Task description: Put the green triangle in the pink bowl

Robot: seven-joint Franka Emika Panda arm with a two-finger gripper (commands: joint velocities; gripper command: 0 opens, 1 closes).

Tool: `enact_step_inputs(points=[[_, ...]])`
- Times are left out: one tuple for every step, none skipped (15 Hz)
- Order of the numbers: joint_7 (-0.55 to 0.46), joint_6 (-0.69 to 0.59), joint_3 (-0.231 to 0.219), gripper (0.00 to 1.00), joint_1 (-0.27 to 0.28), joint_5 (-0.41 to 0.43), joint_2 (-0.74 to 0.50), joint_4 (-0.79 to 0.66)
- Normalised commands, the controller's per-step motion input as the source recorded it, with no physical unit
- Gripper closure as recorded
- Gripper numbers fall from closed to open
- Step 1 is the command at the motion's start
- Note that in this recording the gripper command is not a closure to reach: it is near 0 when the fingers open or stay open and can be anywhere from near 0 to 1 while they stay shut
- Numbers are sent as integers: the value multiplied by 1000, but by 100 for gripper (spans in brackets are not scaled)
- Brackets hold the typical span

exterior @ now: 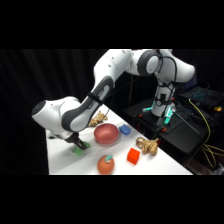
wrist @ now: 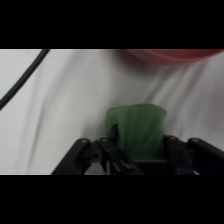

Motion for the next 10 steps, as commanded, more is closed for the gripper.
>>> enact_step_inputs(points=[[-168,-132,26,100,16,22,206,452],[-143,-143,14,100,28,14,170,427],[-116,-137,4,100,38,5,54,309],[-111,-137,6,100,35,9,-17,248],[-102,-134,8,100,33,13,-99,183],[-83,-105,3,100,32,11,-210,69],[-75,-71,2,100,26,12,-285,-35],[-49,-6,-8,100,28,3,-397,-200],[-34,42,-11,100,26,0,-455,-316],[-22,109,-18,100,25,-9,-522,-452]])
